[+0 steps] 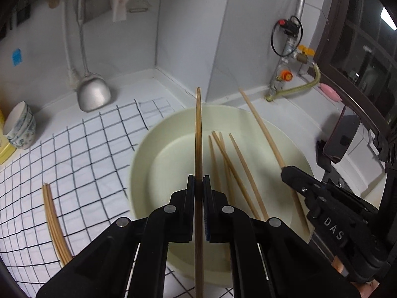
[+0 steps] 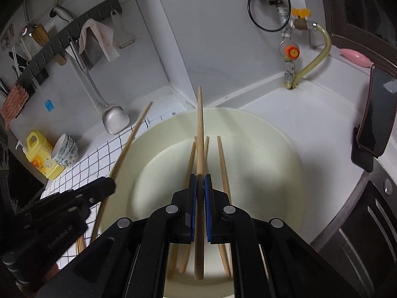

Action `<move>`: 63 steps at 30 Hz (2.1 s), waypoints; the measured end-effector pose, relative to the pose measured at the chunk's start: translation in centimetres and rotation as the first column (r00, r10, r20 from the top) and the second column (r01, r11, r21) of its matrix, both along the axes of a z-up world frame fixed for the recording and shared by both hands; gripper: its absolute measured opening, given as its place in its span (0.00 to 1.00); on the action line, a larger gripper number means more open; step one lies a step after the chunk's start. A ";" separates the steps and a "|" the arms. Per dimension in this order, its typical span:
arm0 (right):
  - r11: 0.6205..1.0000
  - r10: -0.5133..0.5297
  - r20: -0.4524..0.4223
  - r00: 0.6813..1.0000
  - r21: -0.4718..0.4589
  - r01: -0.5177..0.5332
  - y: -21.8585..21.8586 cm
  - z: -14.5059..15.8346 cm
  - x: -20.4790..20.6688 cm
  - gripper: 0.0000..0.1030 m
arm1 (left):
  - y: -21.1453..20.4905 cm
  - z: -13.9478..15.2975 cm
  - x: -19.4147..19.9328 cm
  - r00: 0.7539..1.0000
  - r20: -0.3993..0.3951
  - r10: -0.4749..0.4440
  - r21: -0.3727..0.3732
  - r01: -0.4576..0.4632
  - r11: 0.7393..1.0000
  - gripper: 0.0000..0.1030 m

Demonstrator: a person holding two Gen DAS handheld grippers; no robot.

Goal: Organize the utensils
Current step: 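Lift the held chopsticks with both tools and carry them over the basin, then open both tools to drop the chopsticks into the basin, then move both open tools back over the remaining chopsticks on the cloth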

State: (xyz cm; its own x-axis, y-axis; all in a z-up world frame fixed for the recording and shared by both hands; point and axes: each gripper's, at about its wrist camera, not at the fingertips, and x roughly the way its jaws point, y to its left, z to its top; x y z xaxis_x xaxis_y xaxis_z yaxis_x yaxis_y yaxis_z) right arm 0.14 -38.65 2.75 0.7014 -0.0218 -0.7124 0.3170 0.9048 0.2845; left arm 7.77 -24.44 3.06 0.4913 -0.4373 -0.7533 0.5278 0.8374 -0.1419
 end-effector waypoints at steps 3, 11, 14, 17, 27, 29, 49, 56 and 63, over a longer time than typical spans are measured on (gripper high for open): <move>1.000 -0.002 -0.034 0.999 0.001 0.002 0.0 -0.7 0.4 0.06 | -1.1 -0.7 -0.1 1.000 -0.015 -0.014 0.020 0.014 1.000 0.07; 1.000 -0.003 -0.084 0.996 0.011 0.004 0.2 -1.8 1.1 0.06 | -1.8 -2.1 0.3 0.996 -0.081 -0.024 0.033 0.026 0.999 0.07; 1.000 -0.030 -0.072 0.997 0.004 0.031 0.1 -1.3 0.8 0.13 | -1.5 -2.1 0.6 0.996 -0.091 -0.009 0.040 0.013 0.999 0.08; 0.998 -0.054 -0.049 0.997 -0.017 0.053 0.0 -0.6 0.3 0.33 | -0.7 -1.9 0.8 0.997 -0.079 0.013 0.041 -0.010 0.999 0.12; 0.999 -0.035 -0.034 0.999 -0.008 0.034 0.3 -0.3 0.4 0.35 | 2.1 0.1 0.3 0.998 0.017 0.063 0.018 -0.064 0.998 0.68; 1.000 -0.025 -0.032 0.999 -0.008 0.025 0.7 -0.3 0.5 0.37 | 2.7 0.2 0.2 0.997 0.020 0.071 0.014 -0.071 0.997 0.68; 0.982 0.189 0.072 0.979 -0.036 -0.187 9.5 1.3 1.9 0.64 | 16.6 1.3 -1.5 0.957 0.126 0.260 -0.006 -0.261 0.965 0.87; 0.966 0.258 0.107 0.960 -0.061 -0.253 13.0 1.7 1.7 0.65 | 20.4 0.3 -2.2 0.946 0.119 0.301 0.002 -0.303 0.953 0.89; 0.946 0.319 0.107 0.942 -0.099 -0.310 16.5 1.4 1.6 0.69 | 24.0 -0.3 -2.7 0.926 0.138 0.351 -0.003 -0.354 0.935 0.89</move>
